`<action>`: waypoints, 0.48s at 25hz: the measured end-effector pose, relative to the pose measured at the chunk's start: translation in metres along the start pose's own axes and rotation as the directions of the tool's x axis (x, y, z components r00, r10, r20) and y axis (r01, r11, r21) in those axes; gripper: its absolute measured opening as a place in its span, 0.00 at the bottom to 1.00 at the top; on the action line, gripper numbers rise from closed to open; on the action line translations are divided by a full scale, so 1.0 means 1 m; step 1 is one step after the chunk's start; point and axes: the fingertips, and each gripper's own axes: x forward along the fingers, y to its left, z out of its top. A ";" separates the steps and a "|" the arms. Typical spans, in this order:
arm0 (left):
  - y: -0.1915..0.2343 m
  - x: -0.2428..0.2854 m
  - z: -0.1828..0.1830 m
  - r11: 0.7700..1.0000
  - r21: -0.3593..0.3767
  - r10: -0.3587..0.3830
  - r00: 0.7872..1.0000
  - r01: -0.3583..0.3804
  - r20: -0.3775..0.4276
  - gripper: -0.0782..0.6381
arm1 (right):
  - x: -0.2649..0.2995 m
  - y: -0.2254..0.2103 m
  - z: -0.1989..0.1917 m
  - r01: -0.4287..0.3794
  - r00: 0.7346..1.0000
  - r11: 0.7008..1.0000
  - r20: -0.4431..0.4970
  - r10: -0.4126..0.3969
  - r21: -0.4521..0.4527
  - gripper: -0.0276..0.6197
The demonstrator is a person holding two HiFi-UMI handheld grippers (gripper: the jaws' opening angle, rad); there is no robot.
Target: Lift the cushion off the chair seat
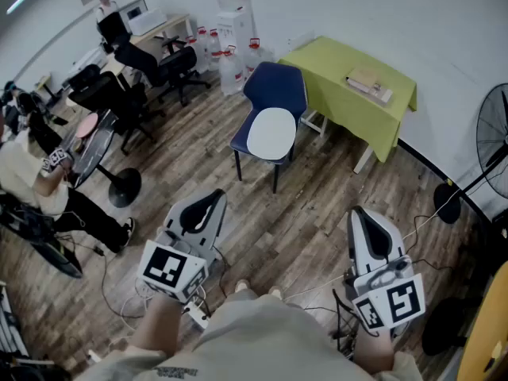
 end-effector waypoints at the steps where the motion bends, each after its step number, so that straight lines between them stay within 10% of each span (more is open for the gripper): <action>1: -0.001 0.000 0.001 1.000 0.000 0.000 1.000 0.000 0.000 0.15 | -0.001 -0.001 0.000 -0.007 1.000 1.000 -0.003 0.007 0.006 0.07; 12: -0.015 0.003 0.001 1.000 -0.005 0.000 1.000 0.000 -0.008 0.15 | -0.009 -0.008 -0.007 -0.016 1.000 0.999 -0.010 0.017 0.038 0.07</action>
